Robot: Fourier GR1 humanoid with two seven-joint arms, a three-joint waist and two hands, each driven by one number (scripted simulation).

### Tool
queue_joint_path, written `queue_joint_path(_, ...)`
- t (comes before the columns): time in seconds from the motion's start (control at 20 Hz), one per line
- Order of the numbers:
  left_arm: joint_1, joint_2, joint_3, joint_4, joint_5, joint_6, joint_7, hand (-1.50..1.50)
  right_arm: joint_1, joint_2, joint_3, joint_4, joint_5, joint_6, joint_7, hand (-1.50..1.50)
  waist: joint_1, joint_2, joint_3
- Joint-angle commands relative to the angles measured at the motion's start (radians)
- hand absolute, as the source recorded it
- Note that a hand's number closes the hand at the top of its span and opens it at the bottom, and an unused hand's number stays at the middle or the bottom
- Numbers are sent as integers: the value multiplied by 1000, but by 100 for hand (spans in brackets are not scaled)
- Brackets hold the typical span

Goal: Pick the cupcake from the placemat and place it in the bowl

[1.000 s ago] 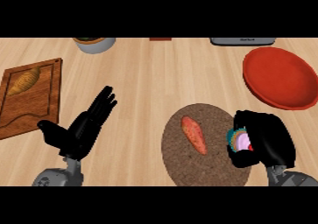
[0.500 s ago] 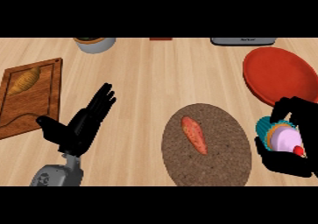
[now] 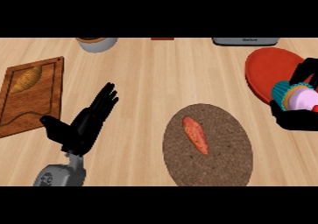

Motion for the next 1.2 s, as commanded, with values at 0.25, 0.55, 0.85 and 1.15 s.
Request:
queue_joint_path(0.25, 18, -21, -16, -12, -15, -8, -7, 0, -176, -61, -176, 487, -35, -218, -266, 150, 14, 5, 1)
queue_joint_path(0.55, -15, 11, 38, 10, 26, -46, 20, 0, -284, -122, -199, 837, 14, -364, -447, 150, 17, 7, 1)
queue_joint_path(0.85, 8, -35, -29, 23, -29, -41, -45, 0, -426, -123, -198, 1232, 116, -583, -547, 150, 41, 16, 2)
queue_joint_path(1.15, -55, -41, -16, 47, -21, -33, -8, 0, -514, -166, -239, 1496, 149, -519, -439, 150, 58, 28, 3)
